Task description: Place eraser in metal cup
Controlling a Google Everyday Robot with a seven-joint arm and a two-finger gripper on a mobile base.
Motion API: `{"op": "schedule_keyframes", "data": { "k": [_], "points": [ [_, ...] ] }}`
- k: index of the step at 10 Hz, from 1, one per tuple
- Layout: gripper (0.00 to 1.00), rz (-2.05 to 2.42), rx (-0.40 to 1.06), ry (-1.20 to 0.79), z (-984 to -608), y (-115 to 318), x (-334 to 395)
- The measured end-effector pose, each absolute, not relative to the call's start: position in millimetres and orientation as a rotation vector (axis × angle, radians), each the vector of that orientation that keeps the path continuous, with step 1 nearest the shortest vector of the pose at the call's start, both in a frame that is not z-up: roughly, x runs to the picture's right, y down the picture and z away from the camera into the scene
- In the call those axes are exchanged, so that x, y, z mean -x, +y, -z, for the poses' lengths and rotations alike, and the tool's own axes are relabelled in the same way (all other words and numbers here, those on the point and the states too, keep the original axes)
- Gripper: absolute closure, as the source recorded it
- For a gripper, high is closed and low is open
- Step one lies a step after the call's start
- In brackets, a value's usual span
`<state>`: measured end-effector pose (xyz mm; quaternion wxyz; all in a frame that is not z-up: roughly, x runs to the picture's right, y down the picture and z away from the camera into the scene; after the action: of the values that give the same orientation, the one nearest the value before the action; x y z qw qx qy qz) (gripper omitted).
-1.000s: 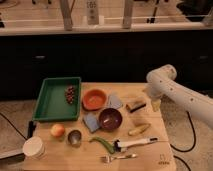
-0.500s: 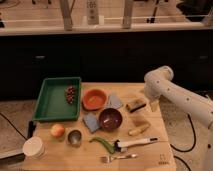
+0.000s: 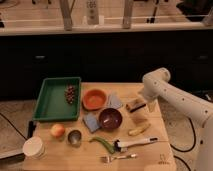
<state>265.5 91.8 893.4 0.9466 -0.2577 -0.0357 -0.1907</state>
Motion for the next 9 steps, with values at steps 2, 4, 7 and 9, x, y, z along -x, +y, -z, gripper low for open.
{"op": "schedule_keyframes", "data": {
  "k": [2, 4, 7, 9],
  "points": [
    [0.20, 0.392, 0.528, -0.076, -900, 93, -265],
    [0.20, 0.394, 0.530, -0.081, -908, 94, -263],
    [0.20, 0.393, 0.537, -0.088, -919, 99, -266],
    [0.20, 0.400, 0.539, -0.095, -923, 100, -265]
  ]
}}
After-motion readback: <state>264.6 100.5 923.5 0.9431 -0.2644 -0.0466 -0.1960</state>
